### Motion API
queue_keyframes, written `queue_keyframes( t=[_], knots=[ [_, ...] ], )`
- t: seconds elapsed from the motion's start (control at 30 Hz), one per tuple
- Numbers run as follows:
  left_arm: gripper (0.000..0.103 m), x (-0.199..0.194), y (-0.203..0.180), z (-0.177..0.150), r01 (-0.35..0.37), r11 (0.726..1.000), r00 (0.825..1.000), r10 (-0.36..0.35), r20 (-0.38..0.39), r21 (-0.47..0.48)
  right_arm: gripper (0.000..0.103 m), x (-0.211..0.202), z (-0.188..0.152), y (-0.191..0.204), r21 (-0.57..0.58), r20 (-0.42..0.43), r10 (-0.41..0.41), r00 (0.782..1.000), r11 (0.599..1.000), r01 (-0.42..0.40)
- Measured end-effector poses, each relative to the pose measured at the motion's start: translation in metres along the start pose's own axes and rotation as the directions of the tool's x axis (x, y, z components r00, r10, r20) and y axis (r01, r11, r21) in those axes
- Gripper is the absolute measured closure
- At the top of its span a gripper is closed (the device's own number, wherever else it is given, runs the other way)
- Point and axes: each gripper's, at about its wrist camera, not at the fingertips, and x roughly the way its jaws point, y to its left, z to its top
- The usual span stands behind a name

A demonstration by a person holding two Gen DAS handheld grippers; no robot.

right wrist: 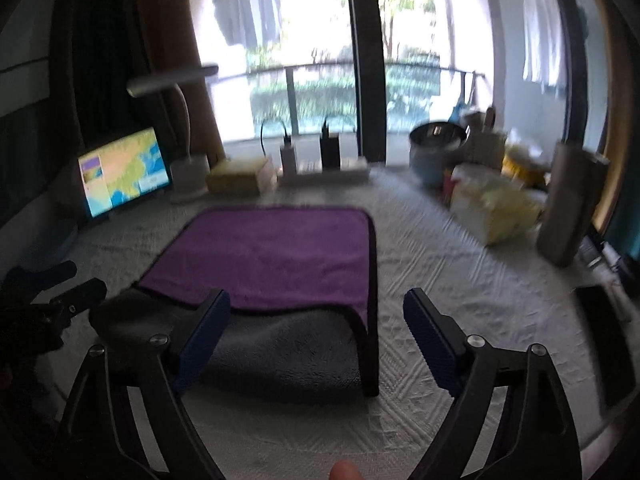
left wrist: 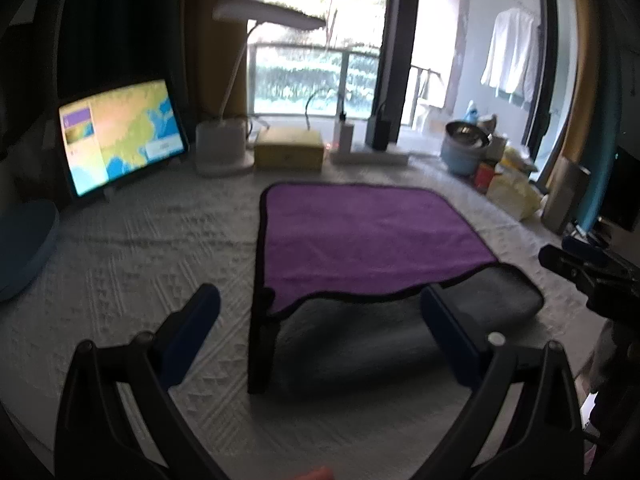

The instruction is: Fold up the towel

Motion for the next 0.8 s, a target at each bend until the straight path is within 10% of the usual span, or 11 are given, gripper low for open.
queue_keyframes(
  t=[0.67,0.8],
  knots=[
    [0.050,0.056,-0.009,-0.016,-0.017,0.989,0.974,0.049,-0.223,0.144,0.037,0.070,-0.009,-0.016,-0.011,-0.228,0.053,0.972,0.998,-0.057],
    [0.067,0.053,-0.010,-0.018,-0.017,0.987,0.976,0.052,-0.211,0.162,0.063,0.075,-0.013,-0.012,-0.054,-0.247,0.019,0.969,0.998,-0.034]
  ],
)
